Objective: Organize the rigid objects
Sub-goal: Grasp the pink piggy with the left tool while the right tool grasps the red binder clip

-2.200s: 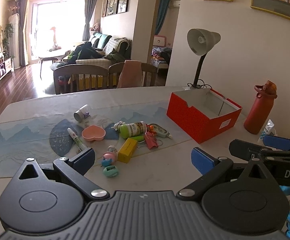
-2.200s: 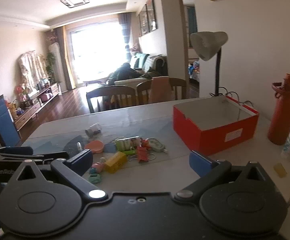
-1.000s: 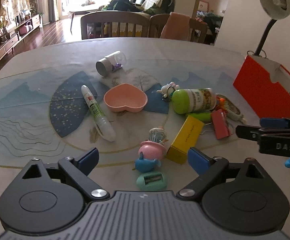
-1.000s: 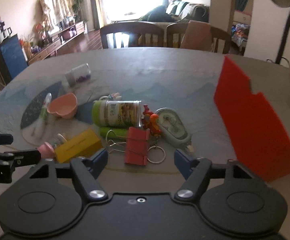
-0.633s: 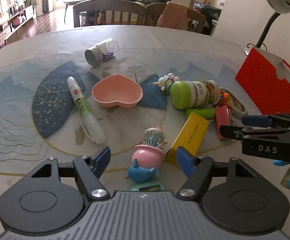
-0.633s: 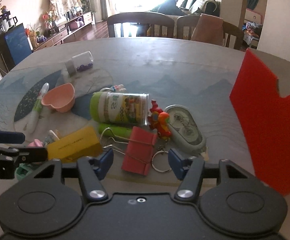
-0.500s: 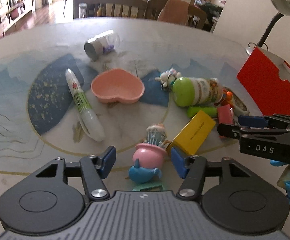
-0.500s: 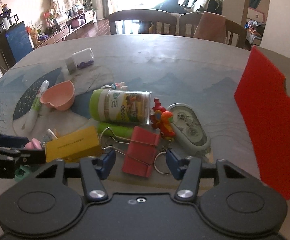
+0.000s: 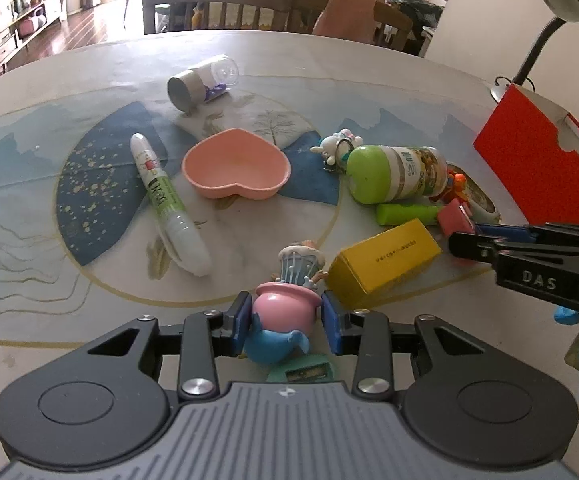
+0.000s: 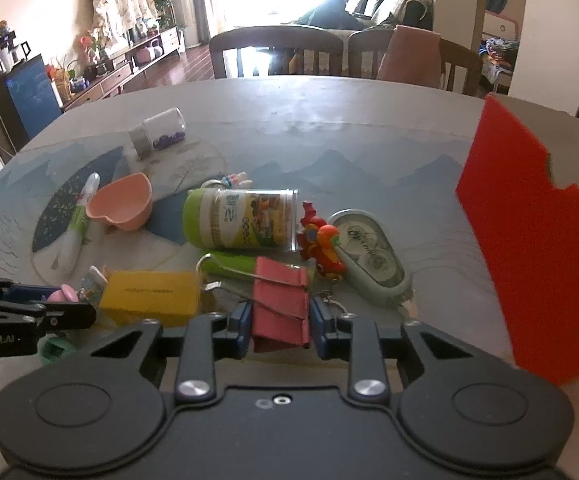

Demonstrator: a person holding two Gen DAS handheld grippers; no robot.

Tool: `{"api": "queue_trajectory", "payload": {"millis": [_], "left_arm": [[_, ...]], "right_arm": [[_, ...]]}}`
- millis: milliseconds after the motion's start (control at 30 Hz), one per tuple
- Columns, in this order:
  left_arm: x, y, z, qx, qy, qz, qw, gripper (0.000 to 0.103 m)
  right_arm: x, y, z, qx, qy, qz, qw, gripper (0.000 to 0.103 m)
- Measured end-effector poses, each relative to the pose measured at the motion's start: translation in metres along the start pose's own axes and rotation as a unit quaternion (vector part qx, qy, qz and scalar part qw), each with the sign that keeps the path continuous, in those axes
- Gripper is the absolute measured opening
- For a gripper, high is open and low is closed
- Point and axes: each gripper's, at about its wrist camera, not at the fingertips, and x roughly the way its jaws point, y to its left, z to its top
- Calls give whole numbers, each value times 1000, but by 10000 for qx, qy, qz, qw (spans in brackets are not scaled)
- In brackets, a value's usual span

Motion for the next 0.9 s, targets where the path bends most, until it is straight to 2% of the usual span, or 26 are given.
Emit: {"api": "queue_trajectory", "payload": {"millis": [300,567,900], "left_arm": [[-36,2,-11,-72,-163,-90,9998,36],[-81,-6,-25,47,-255,-288,9992,36],[-139,-40,-26,476,-414,-606,9962,36]], "right_arm": [[-47,10,-12,181,-232,-108,9995,28],[-109,29,-23,229,-553,-151,9981,28],[-182,25,-17,376,-1052,-283,9933,28]]}}
